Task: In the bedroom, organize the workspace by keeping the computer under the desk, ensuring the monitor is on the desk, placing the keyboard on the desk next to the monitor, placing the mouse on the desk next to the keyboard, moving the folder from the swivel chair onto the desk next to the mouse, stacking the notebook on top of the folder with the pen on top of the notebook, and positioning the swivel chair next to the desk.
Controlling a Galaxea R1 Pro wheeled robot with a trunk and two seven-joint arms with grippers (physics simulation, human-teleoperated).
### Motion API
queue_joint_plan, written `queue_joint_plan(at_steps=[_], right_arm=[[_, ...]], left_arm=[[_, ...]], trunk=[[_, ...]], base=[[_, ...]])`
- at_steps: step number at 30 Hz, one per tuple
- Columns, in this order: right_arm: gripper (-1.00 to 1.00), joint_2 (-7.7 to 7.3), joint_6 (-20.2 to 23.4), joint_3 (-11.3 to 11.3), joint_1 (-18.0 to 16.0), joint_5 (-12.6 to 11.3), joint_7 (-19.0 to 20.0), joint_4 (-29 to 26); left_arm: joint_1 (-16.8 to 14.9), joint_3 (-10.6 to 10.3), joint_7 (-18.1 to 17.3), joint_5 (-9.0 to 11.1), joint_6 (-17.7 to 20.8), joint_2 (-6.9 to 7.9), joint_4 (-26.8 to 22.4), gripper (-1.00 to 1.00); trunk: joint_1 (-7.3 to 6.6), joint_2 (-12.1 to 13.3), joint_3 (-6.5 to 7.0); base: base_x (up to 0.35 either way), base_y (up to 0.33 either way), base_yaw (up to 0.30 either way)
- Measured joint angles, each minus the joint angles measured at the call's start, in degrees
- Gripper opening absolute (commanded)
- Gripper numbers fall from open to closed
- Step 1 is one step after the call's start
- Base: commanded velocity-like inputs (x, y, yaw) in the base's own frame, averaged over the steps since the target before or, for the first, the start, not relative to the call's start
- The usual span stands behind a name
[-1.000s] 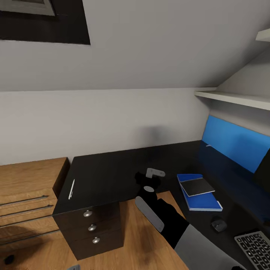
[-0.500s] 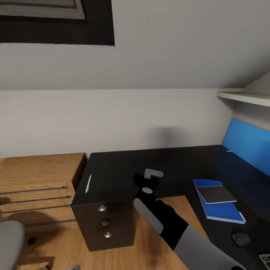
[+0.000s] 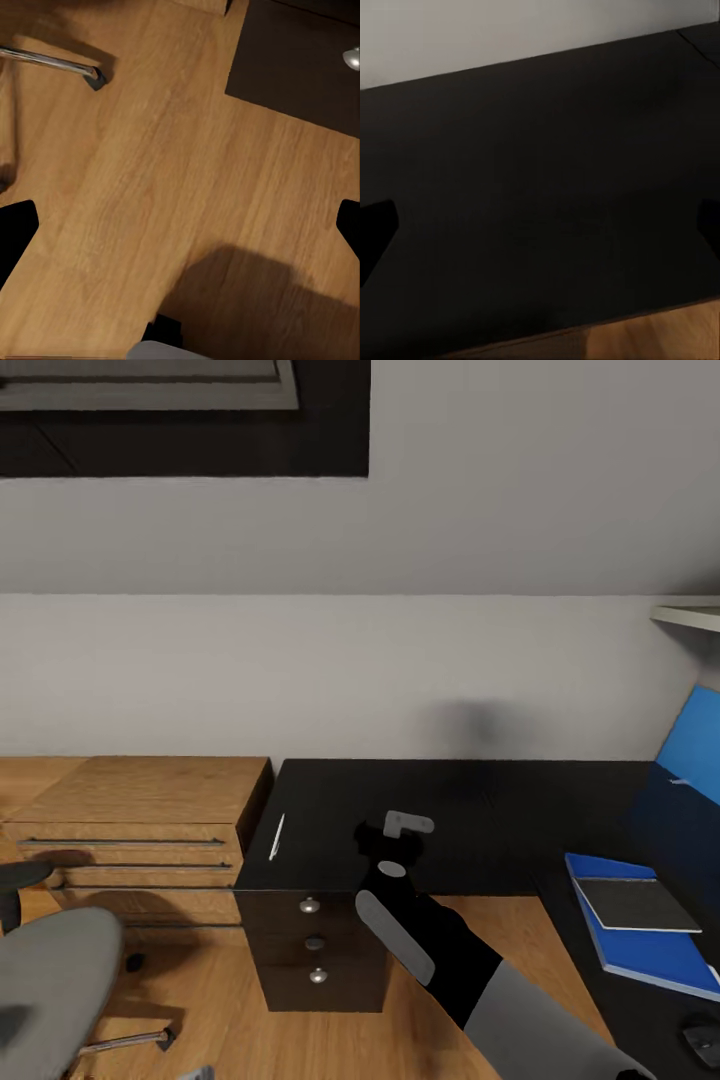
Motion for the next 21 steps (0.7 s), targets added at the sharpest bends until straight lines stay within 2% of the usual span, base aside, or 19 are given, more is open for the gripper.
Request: queue_joint_plan(at_steps=[8,21], right_arm=[[1.0,0.0,-0.2,1.8,0.0,0.1,-0.1,0.0],[1.0,0.0,-0.4,2.2,0.0,0.1,-0.1,0.0]], left_arm=[[0.0,0.0,0.0,0.0,-1.2,-0.07,0.0,1.0],[0.0,0.0,0.0,0.0,-1.3,-0.08,0.0,1.0]], trunk=[[0.0,0.0,-0.33],[0.0,0.0,-0.92]], base=[[0.0,0.0,0.263],[0.0,0.0,0.257]])
